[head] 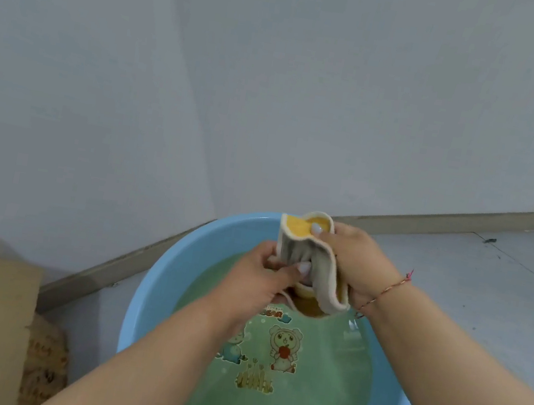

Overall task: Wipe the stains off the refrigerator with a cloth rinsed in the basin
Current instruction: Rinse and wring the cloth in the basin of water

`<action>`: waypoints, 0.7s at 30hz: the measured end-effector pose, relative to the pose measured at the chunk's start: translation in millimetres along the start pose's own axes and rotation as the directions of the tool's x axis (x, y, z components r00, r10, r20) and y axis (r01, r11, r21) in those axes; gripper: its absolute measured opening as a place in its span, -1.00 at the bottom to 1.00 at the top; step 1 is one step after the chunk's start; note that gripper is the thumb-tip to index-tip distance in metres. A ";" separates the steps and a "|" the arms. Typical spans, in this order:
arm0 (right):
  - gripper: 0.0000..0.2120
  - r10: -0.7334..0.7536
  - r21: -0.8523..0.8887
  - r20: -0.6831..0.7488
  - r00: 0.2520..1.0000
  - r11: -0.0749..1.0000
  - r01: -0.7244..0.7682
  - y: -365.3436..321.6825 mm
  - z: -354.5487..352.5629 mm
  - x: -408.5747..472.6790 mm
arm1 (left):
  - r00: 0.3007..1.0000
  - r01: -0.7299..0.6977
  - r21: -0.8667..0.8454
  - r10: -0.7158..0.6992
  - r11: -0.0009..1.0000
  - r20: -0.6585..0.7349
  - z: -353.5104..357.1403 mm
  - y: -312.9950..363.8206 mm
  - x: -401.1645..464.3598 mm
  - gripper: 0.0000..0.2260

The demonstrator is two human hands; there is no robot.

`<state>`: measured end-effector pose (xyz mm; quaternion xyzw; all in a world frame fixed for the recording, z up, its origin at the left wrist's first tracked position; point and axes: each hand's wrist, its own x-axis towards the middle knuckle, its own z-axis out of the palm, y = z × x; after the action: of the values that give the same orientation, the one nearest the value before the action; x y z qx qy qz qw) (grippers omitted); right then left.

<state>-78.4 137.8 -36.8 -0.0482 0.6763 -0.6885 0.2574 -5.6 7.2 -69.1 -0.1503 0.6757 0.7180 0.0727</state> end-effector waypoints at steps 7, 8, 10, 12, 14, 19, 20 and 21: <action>-0.82 0.361 -0.169 -0.170 0.917 0.906 -0.388 65.9 -31.9 26.1 | 0.962 0.099 0.734 0.123 0.671 -0.242 -82.3 -15.0 12.4 -0.68; -0.83 0.330 -0.397 -0.253 0.910 0.822 -0.408 72.3 -32.4 29.5 | 0.965 0.145 0.877 0.130 0.458 -0.227 -86.0 -21.6 12.7 -0.63; -0.85 0.115 -0.767 -0.318 0.941 0.553 -0.327 78.9 -25.4 29.3 | 0.986 0.128 0.985 0.093 0.116 -0.139 -83.3 -36.5 11.6 -0.57; -0.61 -0.086 -0.962 -0.081 0.993 0.269 -0.055 91.5 -14.1 25.1 | 0.998 0.025 0.997 -0.058 0.068 -0.021 -68.4 -51.5 9.6 -0.47; -0.41 0.008 -0.973 0.231 0.973 0.021 0.231 113.1 -0.3 20.6 | 0.962 -0.010 0.998 -0.270 0.063 0.027 -52.9 -67.1 9.0 -0.33; -0.21 0.269 -0.979 0.138 0.953 -0.110 0.173 144.7 10.0 34.7 | 0.902 0.112 0.993 -0.417 -0.026 -0.112 -53.2 -92.0 15.4 -0.29; -0.19 0.293 -0.993 0.083 0.952 -0.062 0.105 144.8 10.1 37.7 | 0.902 0.128 0.992 -0.415 -0.001 -0.117 -55.3 -91.6 16.3 -0.30; -0.20 0.302 -1.000 0.031 0.953 0.006 0.031 144.1 9.6 39.7 | 0.904 0.155 0.987 -0.408 0.042 -0.125 -58.3 -90.9 18.5 -0.31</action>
<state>-67.1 119.3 -184.9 -0.2299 0.9276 0.0218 0.2936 11.8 -45.6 -163.6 -0.1239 0.9234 0.0655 0.3573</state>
